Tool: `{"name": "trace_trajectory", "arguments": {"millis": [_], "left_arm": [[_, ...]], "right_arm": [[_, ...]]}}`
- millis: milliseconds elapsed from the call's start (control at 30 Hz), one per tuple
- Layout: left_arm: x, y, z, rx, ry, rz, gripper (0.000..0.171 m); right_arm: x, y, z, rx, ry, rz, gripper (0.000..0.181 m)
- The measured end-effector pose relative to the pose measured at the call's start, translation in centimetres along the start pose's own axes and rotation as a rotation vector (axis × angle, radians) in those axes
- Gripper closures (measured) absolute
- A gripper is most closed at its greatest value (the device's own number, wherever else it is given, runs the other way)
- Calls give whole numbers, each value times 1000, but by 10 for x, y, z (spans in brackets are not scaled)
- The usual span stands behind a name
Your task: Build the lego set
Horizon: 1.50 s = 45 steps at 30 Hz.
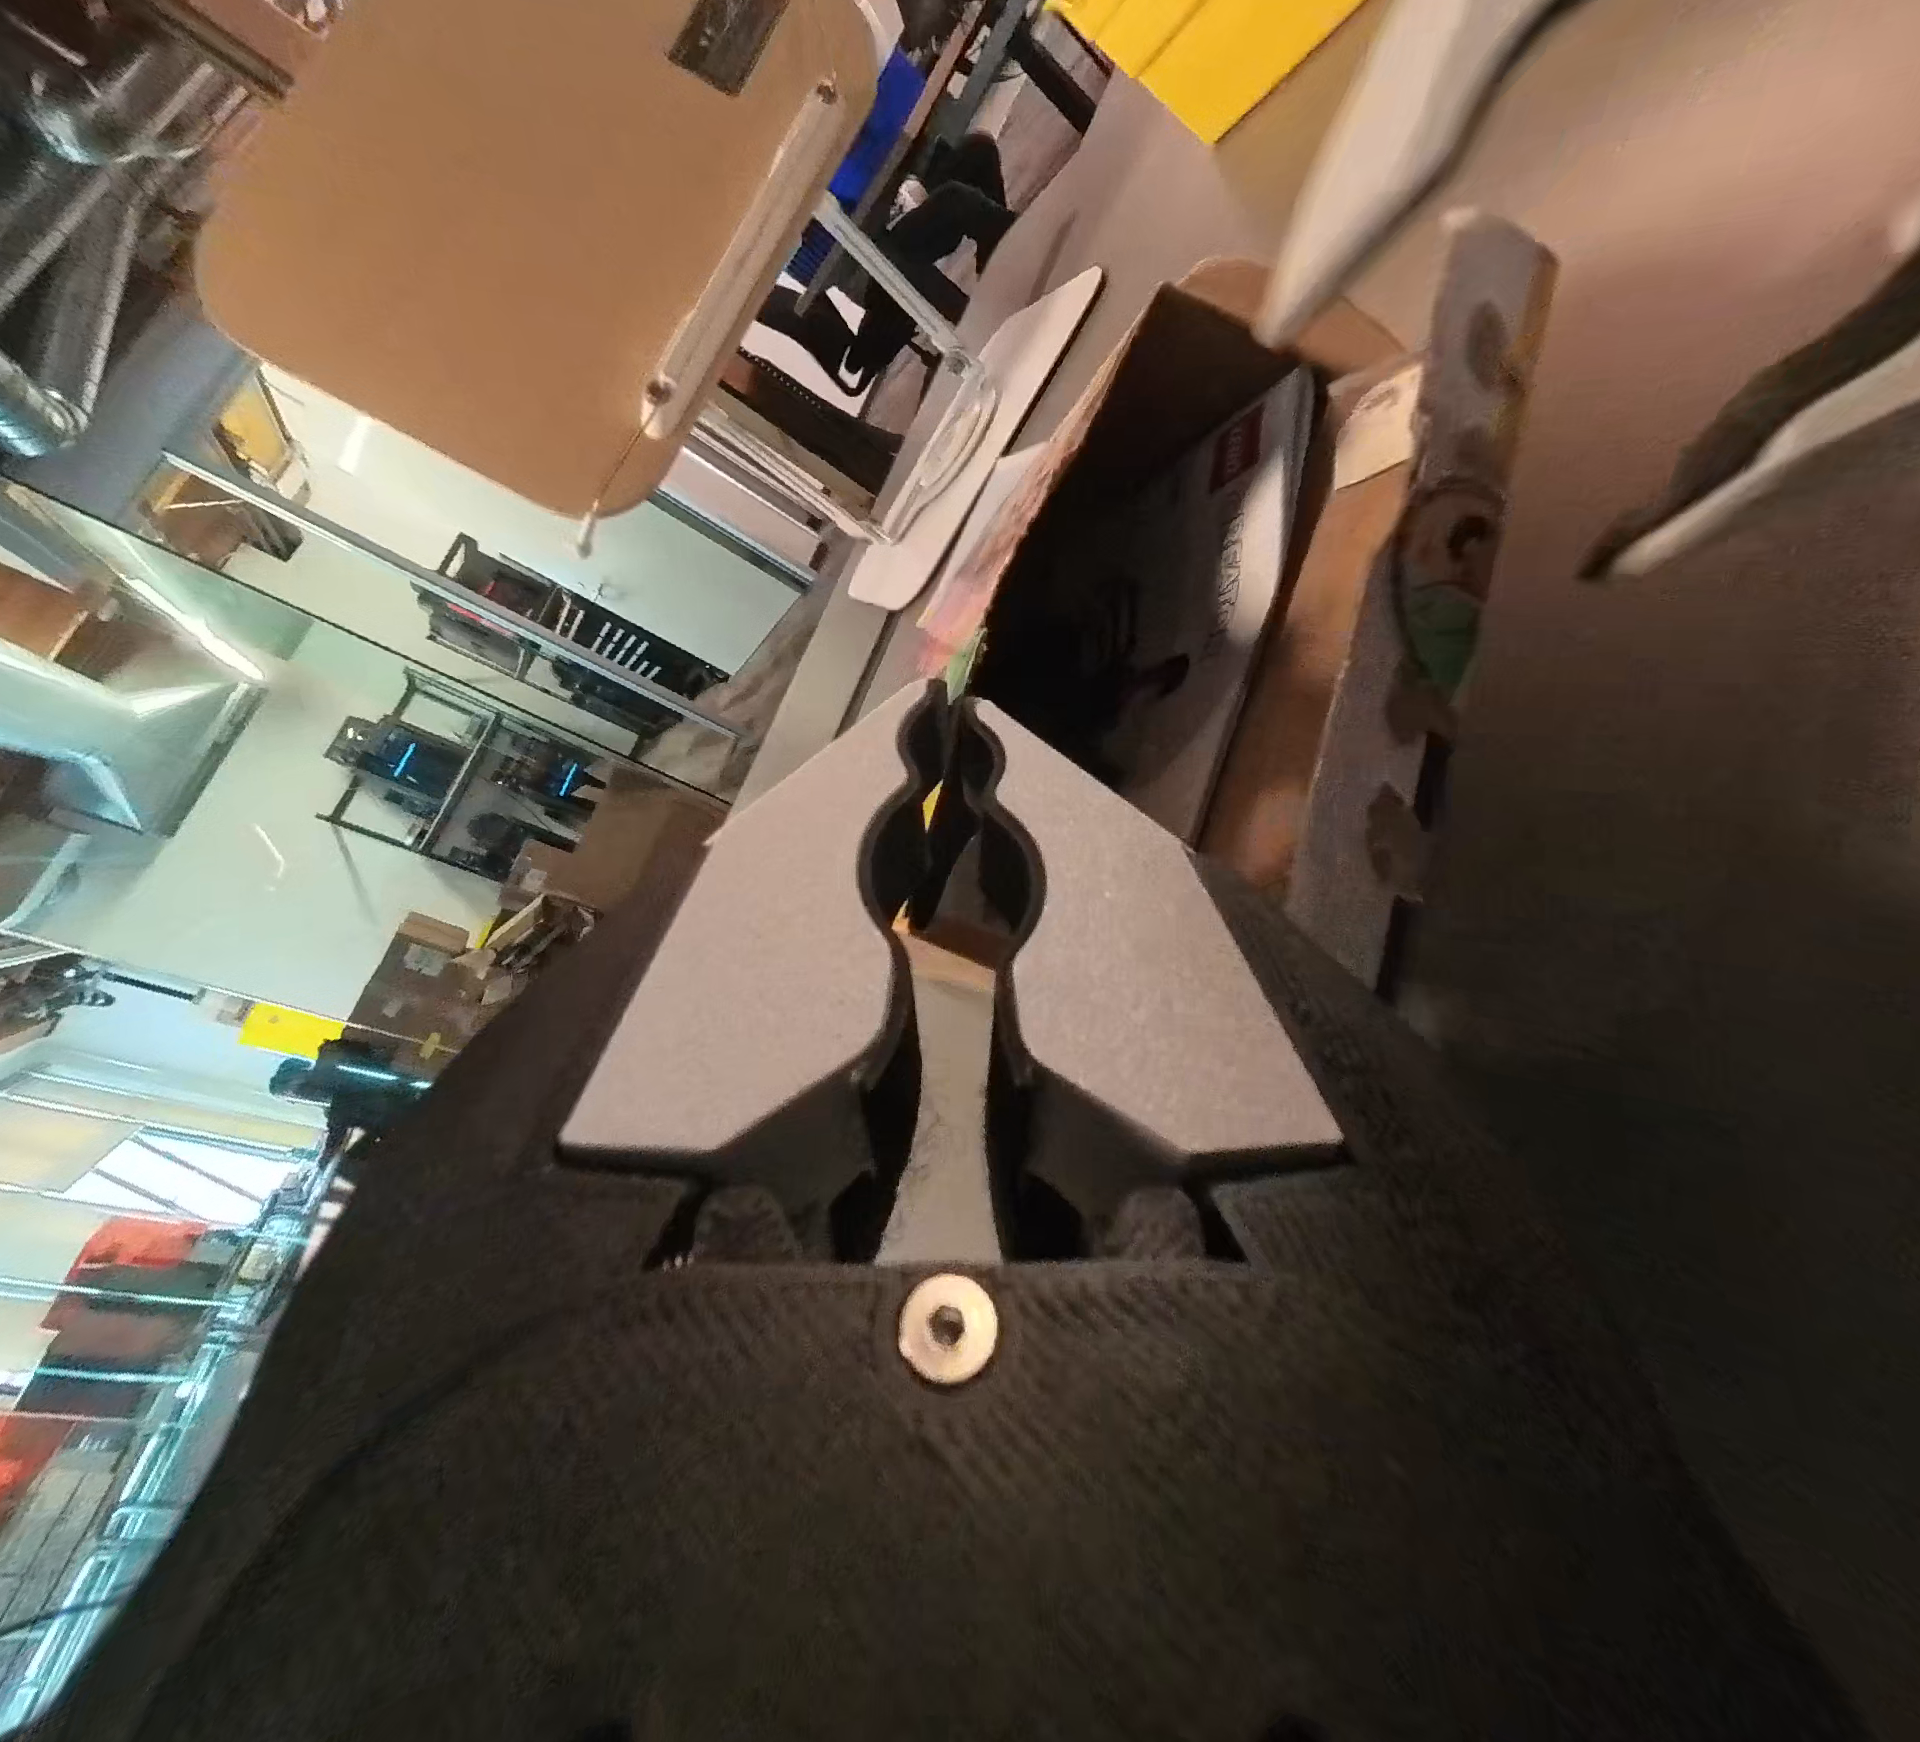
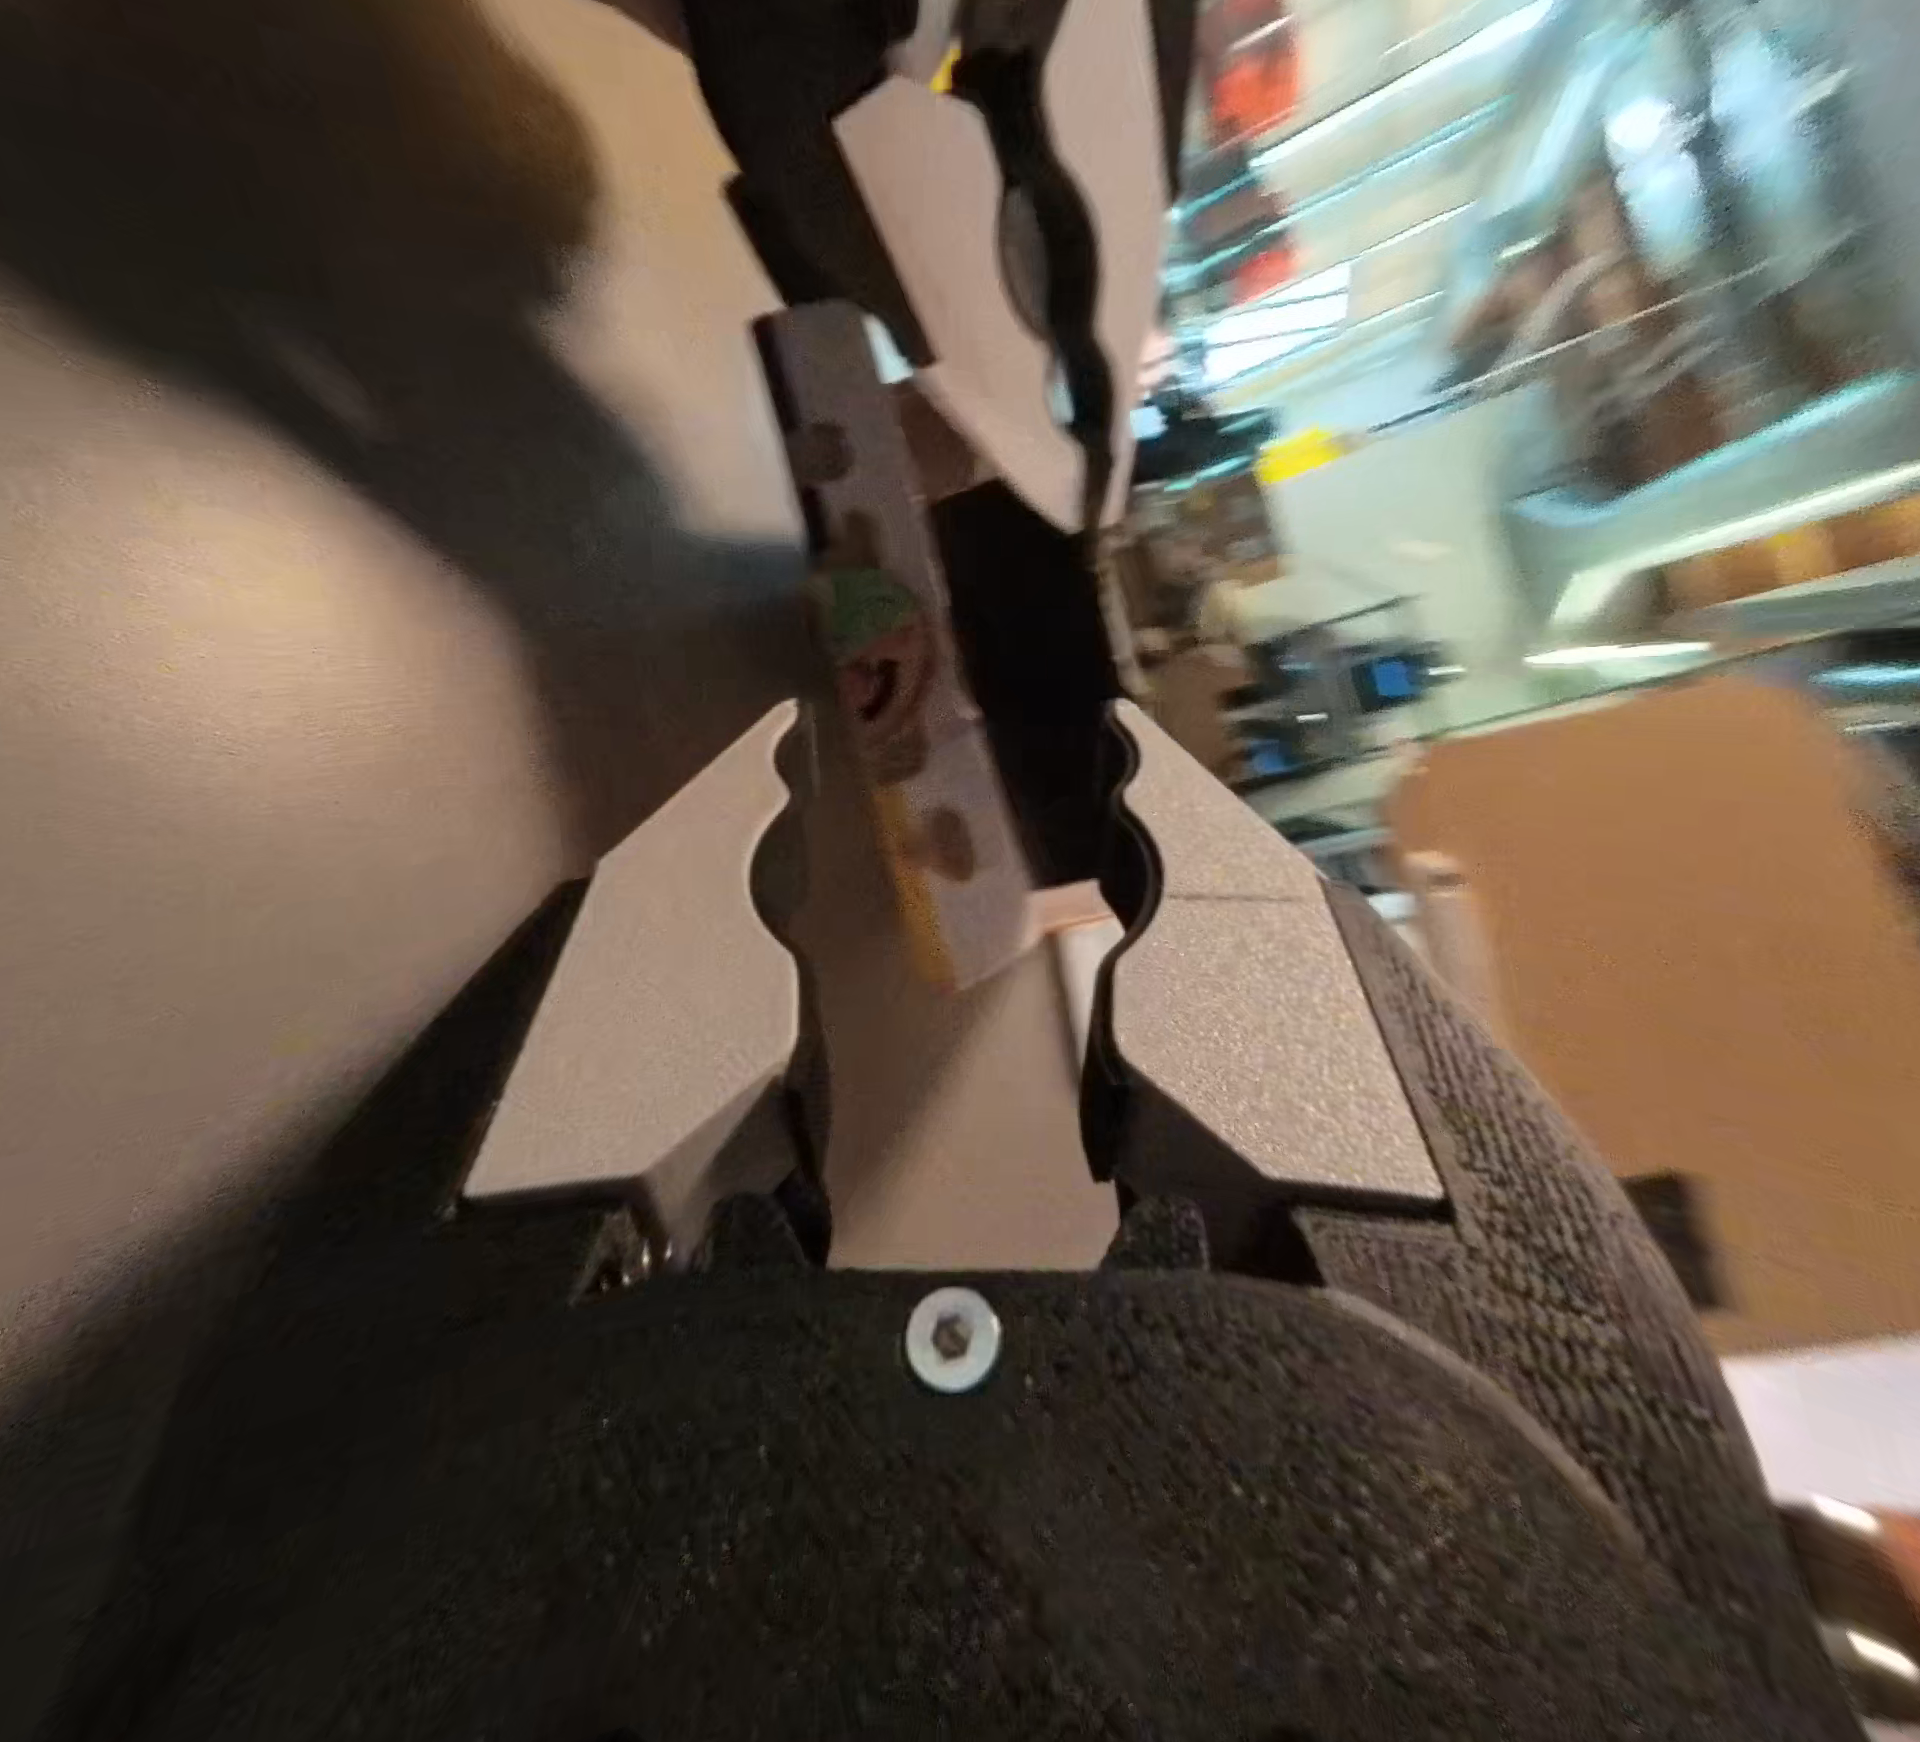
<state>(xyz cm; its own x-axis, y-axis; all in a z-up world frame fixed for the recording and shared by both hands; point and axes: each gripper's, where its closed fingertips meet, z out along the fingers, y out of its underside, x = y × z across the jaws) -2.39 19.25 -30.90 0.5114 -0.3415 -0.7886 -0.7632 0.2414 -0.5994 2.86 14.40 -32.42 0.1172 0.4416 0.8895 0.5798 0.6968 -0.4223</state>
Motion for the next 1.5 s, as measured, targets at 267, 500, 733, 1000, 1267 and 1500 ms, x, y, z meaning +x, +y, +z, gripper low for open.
{"name": "trace_trajectory", "arguments": {"millis": [267, 500, 733, 1000, 1267, 1500], "left_arm": [[-11, -10, -3, -43, 33, 32, 171], [-63, -33, -19, -75, 142, -343, 171], [-48, -46, -36, -126, 457, -660, 171], [-22, -68, -42, -163, 512, -425, 171], [-46, -65, -47, -110, 497, -695, 171], [-45, -61, -35, 0, 595, -979, 169]], "right_arm": [[23, -15, 0, -16, -142, 5, 146], [104, -49, -18, 17, 63, -244, 181], [136, -60, -33, 103, 89, -150, 181], [82, -72, -46, 67, -688, 273, 109], [95, -89, -51, 196, -211, -190, 181], [72, -67, -45, 194, 90, -327, 181]]}}
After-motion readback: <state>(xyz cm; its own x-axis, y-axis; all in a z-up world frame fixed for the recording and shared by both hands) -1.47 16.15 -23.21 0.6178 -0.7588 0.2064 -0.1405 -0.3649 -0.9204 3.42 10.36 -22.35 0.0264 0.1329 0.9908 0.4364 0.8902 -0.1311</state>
